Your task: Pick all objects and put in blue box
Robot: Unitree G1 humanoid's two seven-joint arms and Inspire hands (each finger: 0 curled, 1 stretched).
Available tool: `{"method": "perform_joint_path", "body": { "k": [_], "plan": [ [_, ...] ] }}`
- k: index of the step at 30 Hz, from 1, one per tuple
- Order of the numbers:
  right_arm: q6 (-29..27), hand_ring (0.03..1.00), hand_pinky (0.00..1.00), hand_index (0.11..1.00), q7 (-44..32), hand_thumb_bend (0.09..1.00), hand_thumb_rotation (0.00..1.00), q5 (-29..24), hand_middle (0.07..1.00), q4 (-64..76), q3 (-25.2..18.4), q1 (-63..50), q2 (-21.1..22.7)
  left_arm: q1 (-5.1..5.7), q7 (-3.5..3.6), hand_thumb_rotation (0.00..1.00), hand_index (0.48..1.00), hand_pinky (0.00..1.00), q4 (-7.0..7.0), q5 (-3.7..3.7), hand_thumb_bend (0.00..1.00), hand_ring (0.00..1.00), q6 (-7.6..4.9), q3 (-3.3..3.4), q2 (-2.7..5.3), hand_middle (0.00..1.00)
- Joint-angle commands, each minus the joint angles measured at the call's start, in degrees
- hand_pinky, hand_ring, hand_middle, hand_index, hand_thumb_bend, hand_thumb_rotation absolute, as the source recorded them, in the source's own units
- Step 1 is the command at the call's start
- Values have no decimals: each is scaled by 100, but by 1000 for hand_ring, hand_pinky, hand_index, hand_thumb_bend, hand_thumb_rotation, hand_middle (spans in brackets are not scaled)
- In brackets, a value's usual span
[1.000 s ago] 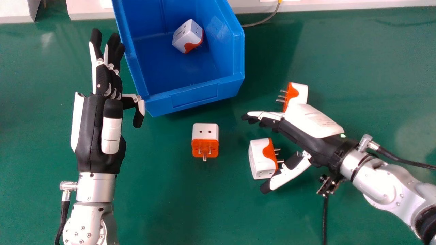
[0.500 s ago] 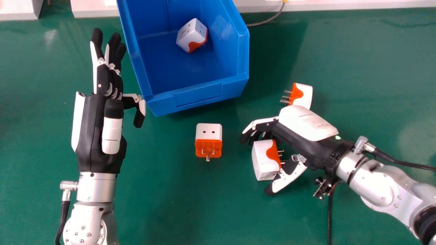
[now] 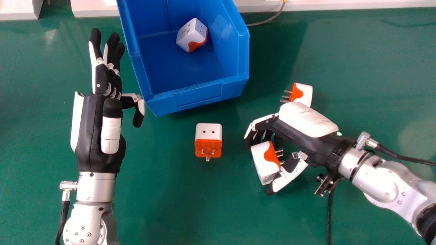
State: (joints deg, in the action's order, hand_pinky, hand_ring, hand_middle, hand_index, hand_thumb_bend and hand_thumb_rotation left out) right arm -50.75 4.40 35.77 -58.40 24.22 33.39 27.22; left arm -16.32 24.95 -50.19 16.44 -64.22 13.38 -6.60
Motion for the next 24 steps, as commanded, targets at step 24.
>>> {"method": "perform_joint_path", "body": {
  "k": [24],
  "plan": [
    [130,385,328,515,-1434,530,1,-2007,457,1889,-1275,-363,309,-68,59,953,1000,0,2,23,1000,1000,-83,30,-18,1000]
  ]
}}
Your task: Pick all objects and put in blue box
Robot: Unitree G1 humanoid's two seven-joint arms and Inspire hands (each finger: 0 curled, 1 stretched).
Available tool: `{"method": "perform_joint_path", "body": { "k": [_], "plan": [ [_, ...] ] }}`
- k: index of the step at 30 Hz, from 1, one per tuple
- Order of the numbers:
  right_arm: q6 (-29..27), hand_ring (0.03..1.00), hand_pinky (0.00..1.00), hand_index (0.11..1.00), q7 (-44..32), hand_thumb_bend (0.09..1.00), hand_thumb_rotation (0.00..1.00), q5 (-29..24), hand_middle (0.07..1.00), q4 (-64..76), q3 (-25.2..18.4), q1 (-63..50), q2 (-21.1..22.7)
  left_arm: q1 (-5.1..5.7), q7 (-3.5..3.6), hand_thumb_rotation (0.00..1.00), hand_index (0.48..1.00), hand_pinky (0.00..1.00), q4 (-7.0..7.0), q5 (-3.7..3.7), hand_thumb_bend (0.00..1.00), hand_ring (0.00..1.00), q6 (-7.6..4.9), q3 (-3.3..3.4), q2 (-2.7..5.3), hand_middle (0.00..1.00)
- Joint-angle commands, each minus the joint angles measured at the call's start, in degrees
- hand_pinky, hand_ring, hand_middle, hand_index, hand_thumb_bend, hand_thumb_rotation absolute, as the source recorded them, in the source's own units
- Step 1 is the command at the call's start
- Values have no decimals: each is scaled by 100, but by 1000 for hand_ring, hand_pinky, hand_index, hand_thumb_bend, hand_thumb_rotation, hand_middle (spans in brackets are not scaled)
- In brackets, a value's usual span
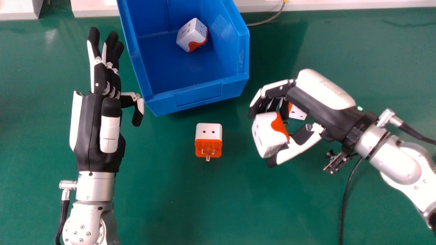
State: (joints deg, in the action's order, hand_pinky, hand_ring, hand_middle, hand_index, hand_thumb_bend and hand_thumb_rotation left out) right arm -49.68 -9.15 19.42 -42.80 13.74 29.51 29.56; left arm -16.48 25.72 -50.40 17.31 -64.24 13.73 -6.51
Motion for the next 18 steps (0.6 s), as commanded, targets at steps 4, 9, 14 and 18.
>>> {"method": "perform_joint_path", "body": {
  "k": [4,9,14,18],
  "plan": [
    [297,376,315,515,-441,528,0,-926,457,803,-464,125,-69,-83,-112,955,1000,0,-25,-181,1000,1000,-110,-11,-36,1000],
    [431,369,304,515,-481,527,0,-1038,457,961,-633,455,-285,-143,-129,956,1000,0,-120,-211,1000,1000,-95,-5,-66,1000],
    [540,365,296,515,-329,526,0,-899,457,928,-698,919,-569,-202,-127,955,1000,0,-186,-212,1000,1000,-88,-13,-63,1000],
    [613,364,293,515,-99,526,0,-676,456,740,-664,1382,-838,-224,-170,954,1000,0,-218,-259,1000,1000,-92,-27,-59,1000]
  ]
}}
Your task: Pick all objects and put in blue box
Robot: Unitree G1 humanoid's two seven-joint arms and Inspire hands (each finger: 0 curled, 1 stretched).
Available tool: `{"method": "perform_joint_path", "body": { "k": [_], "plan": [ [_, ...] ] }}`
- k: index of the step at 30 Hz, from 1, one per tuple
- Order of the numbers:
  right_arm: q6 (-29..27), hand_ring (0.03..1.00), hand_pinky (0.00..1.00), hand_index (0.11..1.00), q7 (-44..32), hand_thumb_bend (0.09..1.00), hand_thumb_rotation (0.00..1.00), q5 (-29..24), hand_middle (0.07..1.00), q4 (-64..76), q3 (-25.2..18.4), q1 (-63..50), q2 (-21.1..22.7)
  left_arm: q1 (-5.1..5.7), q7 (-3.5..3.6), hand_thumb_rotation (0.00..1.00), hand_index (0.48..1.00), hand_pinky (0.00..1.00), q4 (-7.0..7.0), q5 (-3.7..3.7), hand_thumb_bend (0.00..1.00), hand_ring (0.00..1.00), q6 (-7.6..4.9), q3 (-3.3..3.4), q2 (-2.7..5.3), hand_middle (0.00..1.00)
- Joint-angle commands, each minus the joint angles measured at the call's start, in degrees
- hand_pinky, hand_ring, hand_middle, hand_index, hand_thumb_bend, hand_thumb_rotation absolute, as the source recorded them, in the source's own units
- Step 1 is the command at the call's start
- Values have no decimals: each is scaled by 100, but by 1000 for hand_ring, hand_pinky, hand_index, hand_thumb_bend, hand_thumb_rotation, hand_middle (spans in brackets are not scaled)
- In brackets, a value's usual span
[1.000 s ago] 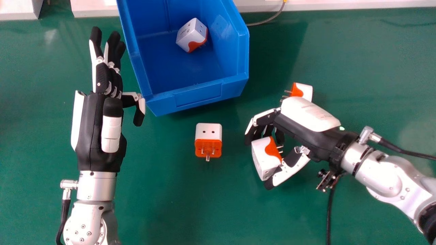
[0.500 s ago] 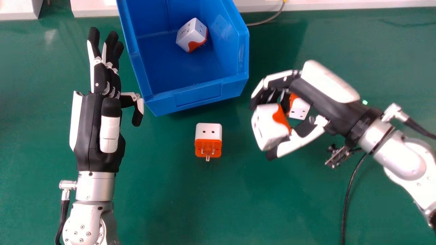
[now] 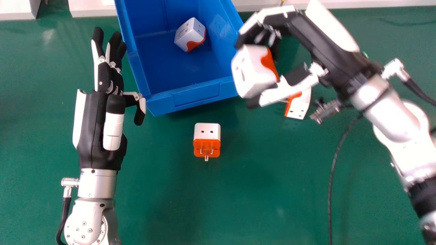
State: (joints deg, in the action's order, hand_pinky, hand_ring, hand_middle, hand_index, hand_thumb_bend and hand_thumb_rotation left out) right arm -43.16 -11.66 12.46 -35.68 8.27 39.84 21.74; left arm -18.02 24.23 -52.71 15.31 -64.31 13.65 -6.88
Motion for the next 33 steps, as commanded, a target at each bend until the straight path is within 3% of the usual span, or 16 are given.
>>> {"method": "perform_joint_path", "body": {
  "k": [1,4,11,18,27,29,33],
  "plan": [
    [-33,364,293,515,243,526,0,100,456,-37,-97,462,-120,-71,-11,954,1000,0,13,-50,1000,1000,-87,-17,-25,1000],
    [-37,363,292,515,614,525,0,431,455,-396,-20,910,-348,-85,17,953,1000,0,0,-14,1000,1000,-97,-5,-28,1000],
    [-22,356,286,517,1591,525,0,1226,451,-1478,230,1934,-797,-149,-13,953,1000,0,-85,-62,1000,1000,-135,-11,-23,1000],
    [248,359,290,519,2255,524,0,1752,458,-2495,552,2852,-1091,-168,-35,953,1000,0,-117,-75,1000,1000,-182,10,-67,1000],
    [1046,386,329,518,2959,521,0,2159,470,-3529,967,3604,-1501,-179,-258,956,1000,0,-114,-282,1000,1000,-241,-16,-40,1000],
    [1231,394,338,517,3018,521,0,2215,471,-3671,1043,3681,-1575,-181,-258,957,1000,0,-108,-272,1000,1000,-238,-30,-41,1000],
    [1566,408,352,512,3027,521,0,2290,472,-3864,1192,3821,-1682,-175,-182,958,1000,0,-84,-190,1000,1000,-207,-43,-36,1000]
  ]
}}
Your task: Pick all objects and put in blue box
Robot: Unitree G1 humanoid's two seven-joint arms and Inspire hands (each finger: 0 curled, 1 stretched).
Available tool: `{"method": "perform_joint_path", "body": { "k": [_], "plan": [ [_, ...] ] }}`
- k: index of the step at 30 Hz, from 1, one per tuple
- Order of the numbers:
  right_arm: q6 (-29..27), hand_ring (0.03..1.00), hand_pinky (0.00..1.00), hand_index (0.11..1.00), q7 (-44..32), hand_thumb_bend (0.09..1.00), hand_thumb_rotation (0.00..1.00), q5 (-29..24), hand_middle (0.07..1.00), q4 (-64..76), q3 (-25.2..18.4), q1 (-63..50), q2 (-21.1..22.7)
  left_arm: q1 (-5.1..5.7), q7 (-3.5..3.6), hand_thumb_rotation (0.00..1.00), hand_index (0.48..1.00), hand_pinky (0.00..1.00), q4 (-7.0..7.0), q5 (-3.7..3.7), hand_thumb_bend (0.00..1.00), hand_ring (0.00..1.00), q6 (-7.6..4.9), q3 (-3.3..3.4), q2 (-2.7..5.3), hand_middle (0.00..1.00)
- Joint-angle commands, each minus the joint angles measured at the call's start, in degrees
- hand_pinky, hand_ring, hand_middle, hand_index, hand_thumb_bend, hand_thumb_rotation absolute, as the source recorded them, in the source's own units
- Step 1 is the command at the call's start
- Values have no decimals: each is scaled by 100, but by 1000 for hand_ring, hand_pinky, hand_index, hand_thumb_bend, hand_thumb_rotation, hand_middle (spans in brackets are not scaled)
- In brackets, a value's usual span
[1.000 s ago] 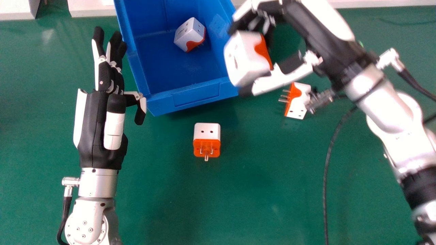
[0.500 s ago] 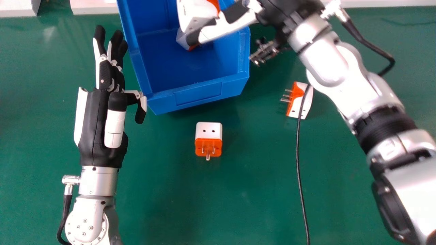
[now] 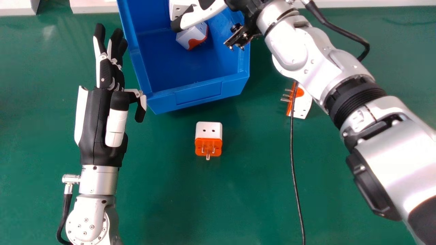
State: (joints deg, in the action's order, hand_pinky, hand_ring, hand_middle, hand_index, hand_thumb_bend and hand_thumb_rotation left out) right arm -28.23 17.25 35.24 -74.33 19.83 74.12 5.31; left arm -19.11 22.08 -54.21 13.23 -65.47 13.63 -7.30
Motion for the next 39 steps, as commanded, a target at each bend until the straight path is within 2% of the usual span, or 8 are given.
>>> {"method": "perform_joint_path", "body": {
  "k": [1,8,17,28,29,30,34,39],
  "plan": [
    [119,408,352,512,144,521,0,29,472,-22,61,413,-51,-68,44,958,1000,0,67,28,1000,1000,-84,-42,6,1000],
    [674,422,369,503,184,521,0,246,478,-233,302,548,-255,-93,88,957,1000,0,33,59,1000,1000,-99,-34,8,1000],
    [1080,436,384,496,153,521,0,352,480,-333,427,608,-438,-85,35,957,1000,0,61,11,1000,1000,-103,-46,25,1000],
    [1013,430,393,509,-352,520,0,-93,486,-347,35,526,-515,-33,-8,958,997,0,115,-1,1000,1000,-97,-62,21,1000],
    [972,466,416,548,-451,608,30,-152,524,-340,-16,527,-501,-34,-22,958,996,0,107,-13,1000,1000,-99,-62,20,1000],
    [925,466,416,548,-526,608,30,-188,524,-330,-52,527,-481,-35,-30,958,996,0,101,-21,1000,1000,-99,-65,21,1000],
    [699,677,591,702,-609,840,304,-229,714,-281,-78,515,-360,-47,-28,960,995,0,87,-23,1000,1000,-77,-74,16,1000],
    [423,782,682,784,-777,926,622,-366,816,-226,-211,526,-214,-70,-49,960,995,0,39,-50,1000,1000,-104,-68,11,1000]
  ]
}}
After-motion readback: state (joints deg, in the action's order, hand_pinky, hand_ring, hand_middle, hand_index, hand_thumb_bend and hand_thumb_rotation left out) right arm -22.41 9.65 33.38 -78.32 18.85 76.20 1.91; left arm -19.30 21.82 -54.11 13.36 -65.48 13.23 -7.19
